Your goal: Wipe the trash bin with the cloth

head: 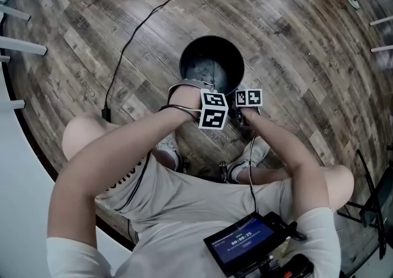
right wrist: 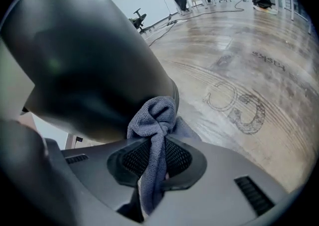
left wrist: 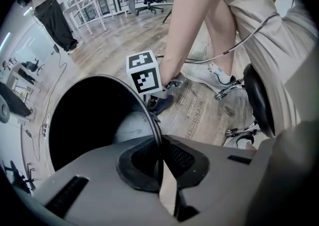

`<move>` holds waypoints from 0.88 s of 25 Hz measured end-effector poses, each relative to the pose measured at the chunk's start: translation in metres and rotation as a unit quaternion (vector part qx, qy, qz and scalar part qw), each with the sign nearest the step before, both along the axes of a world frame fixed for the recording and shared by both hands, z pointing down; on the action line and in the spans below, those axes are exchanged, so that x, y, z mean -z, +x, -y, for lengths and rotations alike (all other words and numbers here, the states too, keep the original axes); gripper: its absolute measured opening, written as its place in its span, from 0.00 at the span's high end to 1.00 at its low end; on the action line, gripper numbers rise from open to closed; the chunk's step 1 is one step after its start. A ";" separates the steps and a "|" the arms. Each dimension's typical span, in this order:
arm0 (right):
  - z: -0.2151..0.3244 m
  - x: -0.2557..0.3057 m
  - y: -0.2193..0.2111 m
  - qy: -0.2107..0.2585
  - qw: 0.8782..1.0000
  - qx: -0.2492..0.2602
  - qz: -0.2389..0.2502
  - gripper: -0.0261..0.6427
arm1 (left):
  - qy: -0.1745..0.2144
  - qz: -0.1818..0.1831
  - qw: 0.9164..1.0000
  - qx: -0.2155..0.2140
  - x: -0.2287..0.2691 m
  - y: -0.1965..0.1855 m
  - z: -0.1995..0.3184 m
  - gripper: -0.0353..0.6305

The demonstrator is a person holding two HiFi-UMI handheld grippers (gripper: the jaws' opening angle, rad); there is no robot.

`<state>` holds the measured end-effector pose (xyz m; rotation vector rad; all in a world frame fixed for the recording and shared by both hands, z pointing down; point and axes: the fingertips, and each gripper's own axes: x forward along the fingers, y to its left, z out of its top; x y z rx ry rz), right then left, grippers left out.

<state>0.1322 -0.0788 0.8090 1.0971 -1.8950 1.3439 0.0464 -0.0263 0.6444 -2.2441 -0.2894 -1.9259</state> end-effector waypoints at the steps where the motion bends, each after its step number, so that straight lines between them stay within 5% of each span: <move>1: 0.000 -0.007 0.000 -0.007 1.000 -0.007 0.004 0.87 | 0.001 -0.001 1.000 0.002 0.000 0.001 0.000 0.91; 8: -0.005 -0.004 0.006 -0.029 0.999 -0.019 0.002 0.87 | -0.002 -0.014 1.000 -0.002 0.002 0.004 -0.003 0.91; 12: -0.013 0.035 0.010 -0.038 0.999 0.009 -0.006 0.87 | -0.021 -0.029 0.999 -0.019 0.010 -0.002 -0.010 0.74; 17: -0.026 0.090 0.014 -0.029 0.999 0.027 -0.010 0.87 | 0.026 0.012 0.997 -0.074 0.000 -0.030 -0.006 0.74; 22: -0.038 0.157 -0.002 0.001 1.000 0.021 0.016 0.87 | 0.076 0.013 0.992 -0.095 0.000 -0.030 0.002 0.78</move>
